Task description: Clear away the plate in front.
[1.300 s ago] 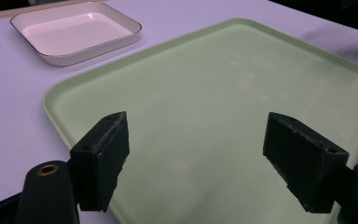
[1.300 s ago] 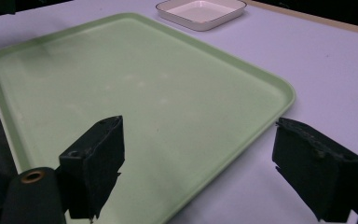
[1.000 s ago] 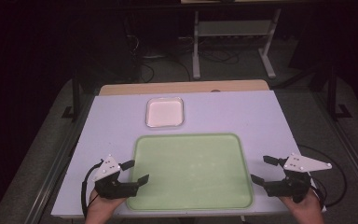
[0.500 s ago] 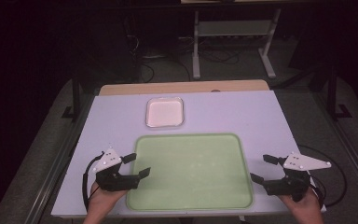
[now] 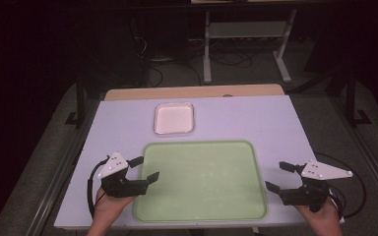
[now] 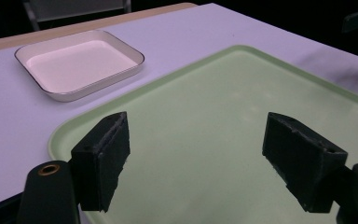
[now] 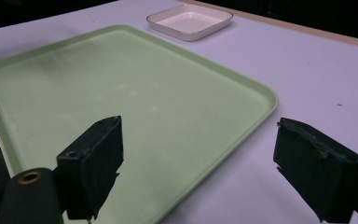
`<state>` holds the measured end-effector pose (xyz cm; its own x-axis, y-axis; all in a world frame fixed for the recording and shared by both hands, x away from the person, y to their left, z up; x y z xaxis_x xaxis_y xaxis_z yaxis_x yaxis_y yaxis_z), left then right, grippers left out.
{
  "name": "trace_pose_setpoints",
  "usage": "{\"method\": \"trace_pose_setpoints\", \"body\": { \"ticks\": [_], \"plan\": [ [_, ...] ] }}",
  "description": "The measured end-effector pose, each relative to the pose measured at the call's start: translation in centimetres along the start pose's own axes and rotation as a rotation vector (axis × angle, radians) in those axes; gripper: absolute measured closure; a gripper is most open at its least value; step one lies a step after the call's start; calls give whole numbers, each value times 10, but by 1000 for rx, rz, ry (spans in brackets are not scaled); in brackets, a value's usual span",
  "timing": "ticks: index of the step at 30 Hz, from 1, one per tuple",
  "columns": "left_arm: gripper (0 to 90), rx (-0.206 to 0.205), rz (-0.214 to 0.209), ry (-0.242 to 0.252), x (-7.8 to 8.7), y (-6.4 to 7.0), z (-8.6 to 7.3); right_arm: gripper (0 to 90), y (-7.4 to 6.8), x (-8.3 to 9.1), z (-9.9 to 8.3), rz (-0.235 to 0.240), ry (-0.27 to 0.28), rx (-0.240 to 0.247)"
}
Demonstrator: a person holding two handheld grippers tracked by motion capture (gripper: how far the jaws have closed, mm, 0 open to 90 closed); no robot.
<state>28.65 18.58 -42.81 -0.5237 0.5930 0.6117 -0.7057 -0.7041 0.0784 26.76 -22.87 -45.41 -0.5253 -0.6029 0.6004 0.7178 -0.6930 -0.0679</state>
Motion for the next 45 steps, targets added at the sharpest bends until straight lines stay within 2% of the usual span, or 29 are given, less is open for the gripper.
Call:
{"method": "trace_pose_setpoints", "body": {
  "ticks": [10, 18, 39, 45],
  "plan": [
    [218, -2, 3, 4, 0, -2, 4, 137, 1, 5, 5, -12, 32, -5],
    [218, 2, -1, 11, -3, -8, 14, 136, 0, 6, 9, -20, 54, -3],
    [241, 35, 11, 24, -27, -43, 58, 136, 0, 10, 12, -25, 67, -4],
    [256, 32, 17, 25, -37, -52, 72, 136, 1, 11, 12, -27, 72, -5]
  ]
}}
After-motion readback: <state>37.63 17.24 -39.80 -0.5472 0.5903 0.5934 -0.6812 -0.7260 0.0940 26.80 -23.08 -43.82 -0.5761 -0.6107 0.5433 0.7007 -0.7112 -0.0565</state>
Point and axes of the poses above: each handheld gripper's, and its own axes: x roughly backward along the jaws, z roughly out of its top, y roughly to its right, the point moved 7 cm from there along -x, roughly forward along the jaws, and after that the axes turned 12 degrees about -y, right-handed, at the moved point
